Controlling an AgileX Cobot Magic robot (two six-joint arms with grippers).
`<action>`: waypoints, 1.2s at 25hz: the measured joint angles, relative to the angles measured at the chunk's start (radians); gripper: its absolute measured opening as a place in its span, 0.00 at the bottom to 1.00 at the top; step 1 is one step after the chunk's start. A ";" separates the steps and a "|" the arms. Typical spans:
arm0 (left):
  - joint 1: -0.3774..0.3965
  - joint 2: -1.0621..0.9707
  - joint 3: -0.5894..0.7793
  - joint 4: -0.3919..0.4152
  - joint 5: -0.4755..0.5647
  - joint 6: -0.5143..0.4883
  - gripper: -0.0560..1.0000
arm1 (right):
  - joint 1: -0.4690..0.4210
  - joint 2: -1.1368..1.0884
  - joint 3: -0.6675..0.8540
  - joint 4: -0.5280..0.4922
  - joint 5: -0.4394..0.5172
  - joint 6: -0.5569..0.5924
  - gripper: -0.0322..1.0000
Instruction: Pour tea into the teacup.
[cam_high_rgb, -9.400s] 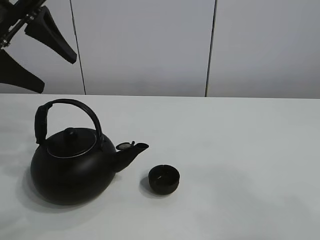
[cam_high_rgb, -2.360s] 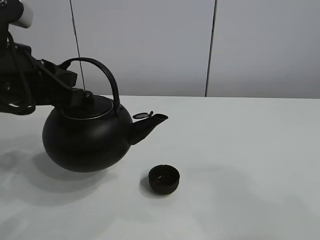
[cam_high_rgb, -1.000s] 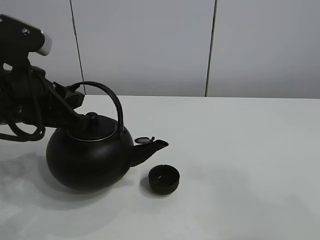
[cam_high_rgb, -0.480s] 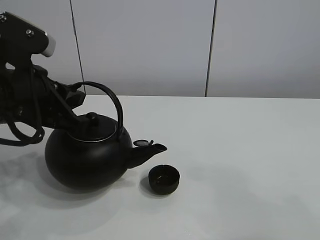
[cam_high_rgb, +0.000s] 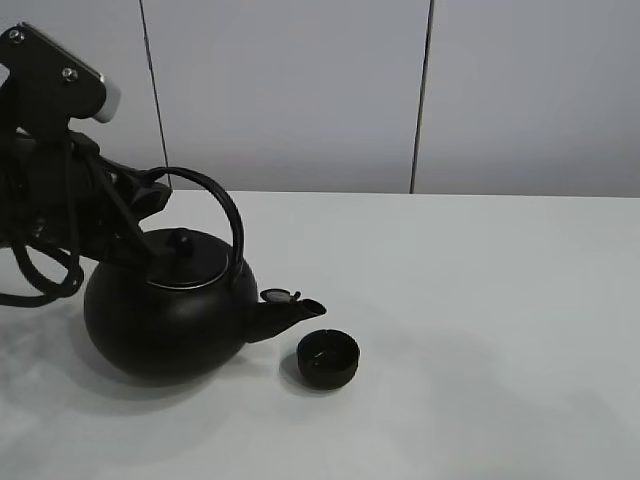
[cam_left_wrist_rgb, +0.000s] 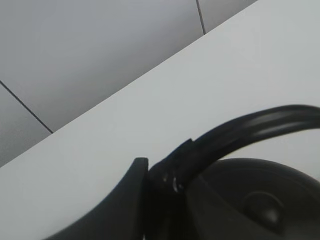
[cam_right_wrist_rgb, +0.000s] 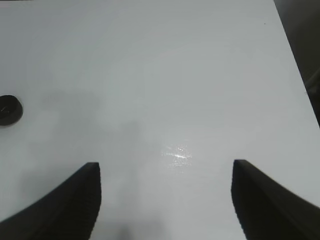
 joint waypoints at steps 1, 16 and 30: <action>0.000 0.000 0.000 -0.002 0.000 0.008 0.16 | 0.000 0.000 0.000 0.000 0.000 0.000 0.52; 0.000 0.000 -0.019 -0.027 0.020 0.123 0.16 | 0.000 0.000 0.000 0.000 0.000 0.000 0.52; 0.000 0.000 -0.030 -0.027 0.039 0.161 0.16 | 0.000 0.000 0.000 0.000 0.001 0.000 0.52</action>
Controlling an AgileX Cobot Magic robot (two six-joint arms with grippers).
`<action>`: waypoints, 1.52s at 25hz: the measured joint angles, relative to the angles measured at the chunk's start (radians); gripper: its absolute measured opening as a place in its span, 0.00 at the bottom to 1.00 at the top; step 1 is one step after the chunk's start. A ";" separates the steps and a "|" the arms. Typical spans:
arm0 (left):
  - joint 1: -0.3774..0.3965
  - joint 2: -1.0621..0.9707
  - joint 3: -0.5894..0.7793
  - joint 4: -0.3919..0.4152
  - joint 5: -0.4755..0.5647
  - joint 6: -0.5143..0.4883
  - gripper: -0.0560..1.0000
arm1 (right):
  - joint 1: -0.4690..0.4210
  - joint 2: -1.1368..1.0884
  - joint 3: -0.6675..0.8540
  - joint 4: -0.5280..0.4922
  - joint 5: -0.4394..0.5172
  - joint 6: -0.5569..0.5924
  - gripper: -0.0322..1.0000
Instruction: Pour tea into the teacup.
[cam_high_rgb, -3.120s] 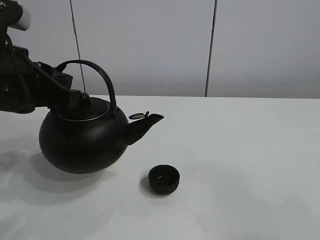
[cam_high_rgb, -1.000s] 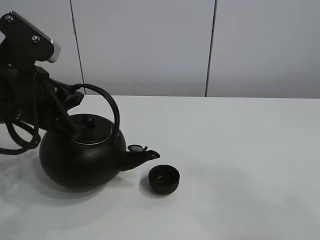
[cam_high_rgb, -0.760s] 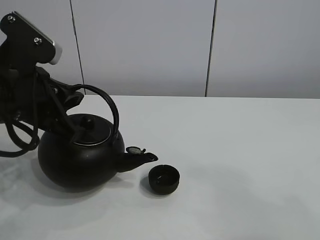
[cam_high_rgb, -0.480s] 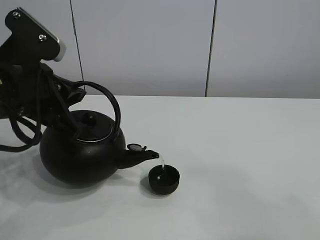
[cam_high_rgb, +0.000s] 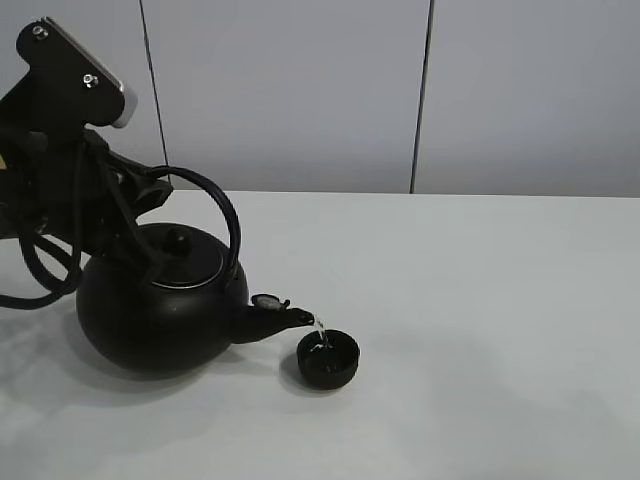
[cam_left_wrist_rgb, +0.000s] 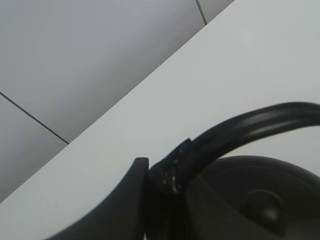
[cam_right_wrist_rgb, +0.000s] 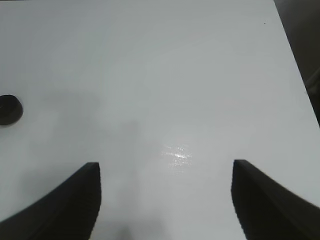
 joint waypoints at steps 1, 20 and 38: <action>0.000 0.000 0.000 0.000 0.000 0.000 0.16 | 0.000 0.000 0.000 0.000 0.000 0.000 0.52; 0.000 0.000 0.000 -0.051 0.000 -0.166 0.16 | 0.000 0.000 0.000 0.000 -0.001 0.000 0.52; 0.110 -0.023 0.138 -0.044 -0.210 -0.529 0.16 | 0.000 0.000 0.000 0.000 -0.001 0.000 0.52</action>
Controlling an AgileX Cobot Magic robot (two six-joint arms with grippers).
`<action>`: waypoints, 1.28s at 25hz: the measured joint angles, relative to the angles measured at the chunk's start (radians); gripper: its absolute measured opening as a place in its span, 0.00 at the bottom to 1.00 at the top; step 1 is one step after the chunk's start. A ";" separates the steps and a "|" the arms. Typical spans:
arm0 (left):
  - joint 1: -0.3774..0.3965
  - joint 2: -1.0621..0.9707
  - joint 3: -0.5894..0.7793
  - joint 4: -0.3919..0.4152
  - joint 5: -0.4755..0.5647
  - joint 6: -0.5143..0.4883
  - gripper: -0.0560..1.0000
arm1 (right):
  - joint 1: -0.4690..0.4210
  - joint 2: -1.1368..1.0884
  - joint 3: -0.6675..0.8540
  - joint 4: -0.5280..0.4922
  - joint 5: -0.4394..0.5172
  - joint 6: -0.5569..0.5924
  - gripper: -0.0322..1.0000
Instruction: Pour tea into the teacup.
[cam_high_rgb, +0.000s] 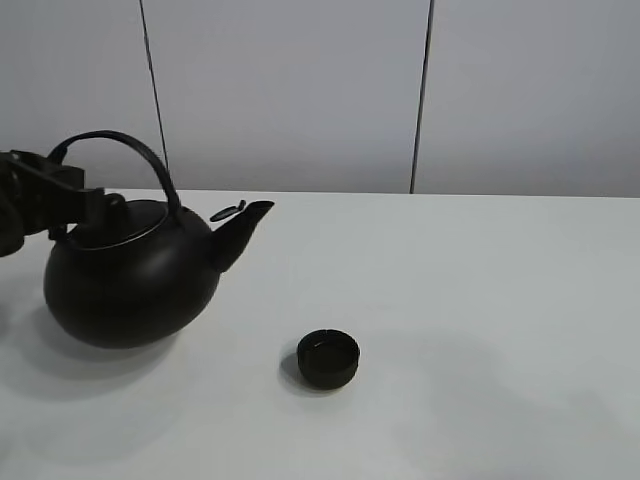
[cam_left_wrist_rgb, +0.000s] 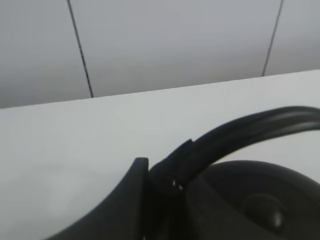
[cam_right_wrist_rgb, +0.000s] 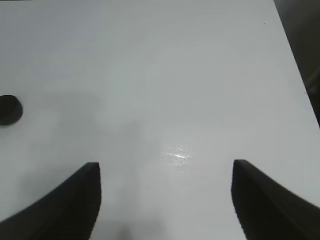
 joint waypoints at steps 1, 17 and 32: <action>0.015 0.000 0.021 0.009 -0.025 -0.019 0.16 | 0.000 0.000 0.000 0.000 0.000 0.000 0.52; 0.131 0.028 0.204 0.157 -0.144 -0.057 0.16 | 0.000 0.000 0.000 0.000 0.000 0.000 0.52; 0.131 0.052 0.170 0.159 -0.153 0.075 0.16 | 0.000 0.000 0.000 -0.002 0.000 0.000 0.52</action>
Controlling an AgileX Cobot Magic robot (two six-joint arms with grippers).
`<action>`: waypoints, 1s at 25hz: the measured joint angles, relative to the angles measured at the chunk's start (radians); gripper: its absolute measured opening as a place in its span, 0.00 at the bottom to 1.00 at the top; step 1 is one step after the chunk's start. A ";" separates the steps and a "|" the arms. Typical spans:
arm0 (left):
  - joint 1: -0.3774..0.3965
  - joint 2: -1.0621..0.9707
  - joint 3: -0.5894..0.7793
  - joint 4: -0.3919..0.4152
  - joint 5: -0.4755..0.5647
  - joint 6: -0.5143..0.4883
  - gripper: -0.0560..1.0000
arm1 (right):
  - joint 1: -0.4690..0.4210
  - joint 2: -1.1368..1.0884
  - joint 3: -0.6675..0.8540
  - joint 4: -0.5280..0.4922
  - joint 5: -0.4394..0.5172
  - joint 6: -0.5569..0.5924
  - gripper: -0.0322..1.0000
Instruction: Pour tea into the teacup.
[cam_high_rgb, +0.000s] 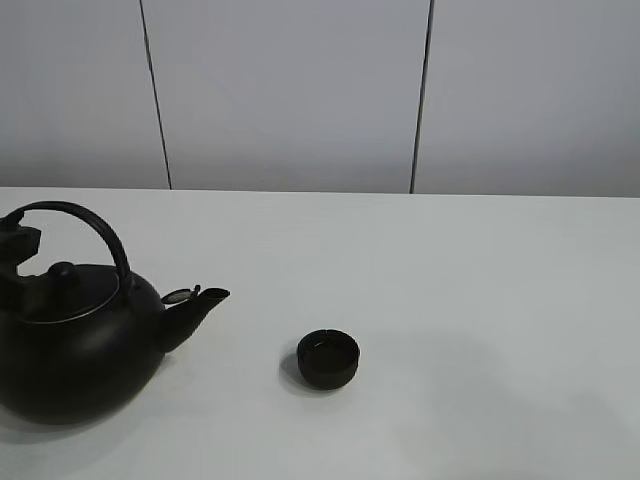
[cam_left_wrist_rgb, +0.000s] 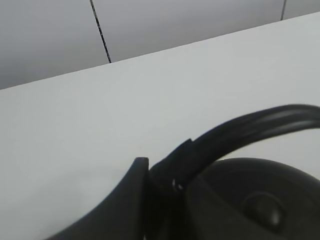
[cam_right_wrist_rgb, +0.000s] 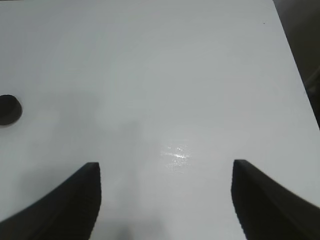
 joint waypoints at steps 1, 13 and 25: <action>0.000 0.001 -0.002 -0.001 0.000 0.009 0.16 | 0.000 0.000 0.000 0.000 0.000 0.000 0.52; 0.000 0.068 -0.013 0.033 -0.081 0.029 0.16 | 0.000 0.000 0.000 0.000 0.000 0.000 0.52; 0.000 0.065 0.031 0.045 -0.092 -0.053 0.32 | 0.000 0.000 0.000 0.000 0.000 0.000 0.52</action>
